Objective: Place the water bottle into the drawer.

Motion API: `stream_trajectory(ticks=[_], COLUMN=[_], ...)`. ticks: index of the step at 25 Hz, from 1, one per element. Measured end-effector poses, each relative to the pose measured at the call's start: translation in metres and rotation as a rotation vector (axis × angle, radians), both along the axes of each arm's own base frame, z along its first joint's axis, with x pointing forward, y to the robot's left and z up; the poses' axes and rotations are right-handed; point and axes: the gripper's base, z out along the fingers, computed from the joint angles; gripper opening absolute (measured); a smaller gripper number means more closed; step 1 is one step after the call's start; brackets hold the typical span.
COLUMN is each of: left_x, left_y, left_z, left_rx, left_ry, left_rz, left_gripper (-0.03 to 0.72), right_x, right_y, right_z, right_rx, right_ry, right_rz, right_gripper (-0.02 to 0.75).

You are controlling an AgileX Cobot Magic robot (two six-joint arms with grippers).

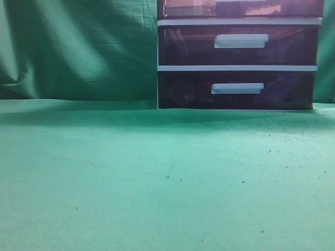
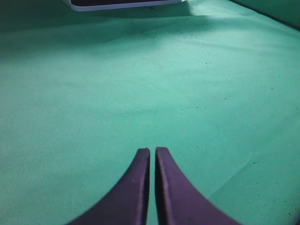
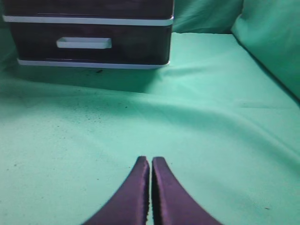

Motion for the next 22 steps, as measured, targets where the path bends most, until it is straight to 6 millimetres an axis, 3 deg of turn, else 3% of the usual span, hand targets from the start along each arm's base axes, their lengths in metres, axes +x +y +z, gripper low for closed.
stream_trajectory(ticks=[18, 22], left_x=[0.0002, 0.0051], left_y=[0.0002, 0.0063], left_z=[0.0000, 0.0000], left_rx=[0.000, 0.000], left_ry=[0.000, 0.000], left_rz=[0.007, 0.157], left_gripper=[0.000, 0.000], right_x=[0.0002, 0.0002], right_y=[-0.0035, -0.0035], right_z=[0.0000, -0.0006], right_rx=[0.001, -0.001], right_ry=[0.000, 0.002], right_rz=[-0.068, -0.067], right_gripper=[0.000, 0.000])
